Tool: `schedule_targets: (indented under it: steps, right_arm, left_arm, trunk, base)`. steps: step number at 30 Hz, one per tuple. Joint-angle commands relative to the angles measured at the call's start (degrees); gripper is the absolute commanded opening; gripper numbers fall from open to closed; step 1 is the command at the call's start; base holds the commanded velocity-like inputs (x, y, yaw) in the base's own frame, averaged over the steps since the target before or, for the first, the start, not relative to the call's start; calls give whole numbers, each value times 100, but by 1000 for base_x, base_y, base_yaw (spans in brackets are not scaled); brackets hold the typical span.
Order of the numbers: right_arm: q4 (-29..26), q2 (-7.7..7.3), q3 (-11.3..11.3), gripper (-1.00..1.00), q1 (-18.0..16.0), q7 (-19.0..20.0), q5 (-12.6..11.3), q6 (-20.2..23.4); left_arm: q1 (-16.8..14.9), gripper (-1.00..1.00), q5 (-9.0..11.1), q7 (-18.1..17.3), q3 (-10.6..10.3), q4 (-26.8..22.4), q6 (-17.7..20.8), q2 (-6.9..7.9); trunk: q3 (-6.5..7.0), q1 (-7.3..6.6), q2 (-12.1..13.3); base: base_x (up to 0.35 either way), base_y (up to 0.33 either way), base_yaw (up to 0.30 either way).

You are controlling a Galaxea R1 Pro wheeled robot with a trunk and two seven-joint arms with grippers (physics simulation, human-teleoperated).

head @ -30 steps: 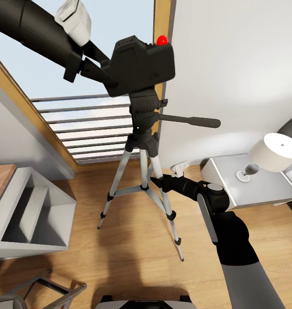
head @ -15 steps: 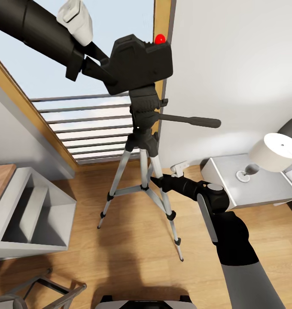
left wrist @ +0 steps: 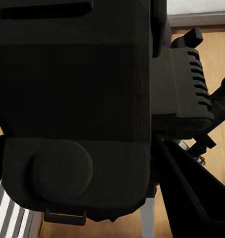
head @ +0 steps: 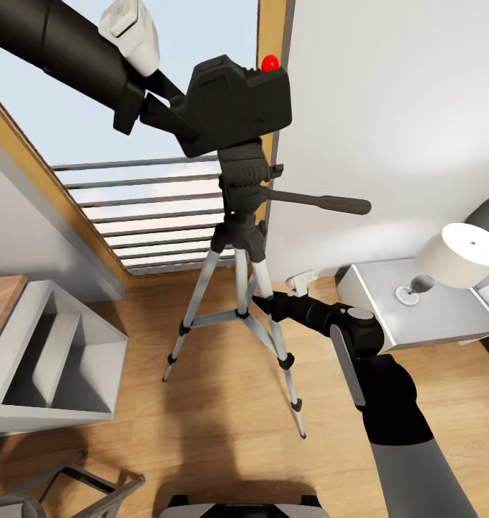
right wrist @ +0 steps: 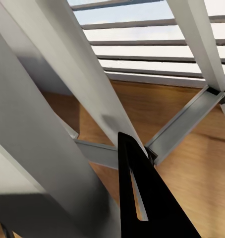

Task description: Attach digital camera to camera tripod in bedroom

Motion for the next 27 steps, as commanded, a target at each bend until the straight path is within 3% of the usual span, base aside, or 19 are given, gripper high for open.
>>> schedule_targets:
  steps: [1, 4, 5, 27]
  right_arm:
    - [159, 2, -11, -100, -4, -50, 497, 12]
    - [159, 2, -13, -100, -4, -50, 497, 12]
    - [159, 2, -12, -100, -4, -50, 497, 12]
    - [159, 2, -12, -100, -4, -49, 498, 12]
  left_arm:
    - [-8, -100, -4, -12, -103, 2, 43, -5]
    - [-8, -100, -3, -12, -100, 6, 43, -32]
    - [-8, 100, -2, -12, -99, 7, 43, -40]
    - [-9, 100, -2, -12, -106, 1, 43, -25]
  trunk:
    - [-10, 6, -6]
    - [-10, 6, -6]
    - [-10, 6, -6]
    - [-10, 6, -6]
  base:
    - [0, 0, 0]
    - [0, 0, 0]
    - [0, 0, 0]
    - [0, 0, 0]
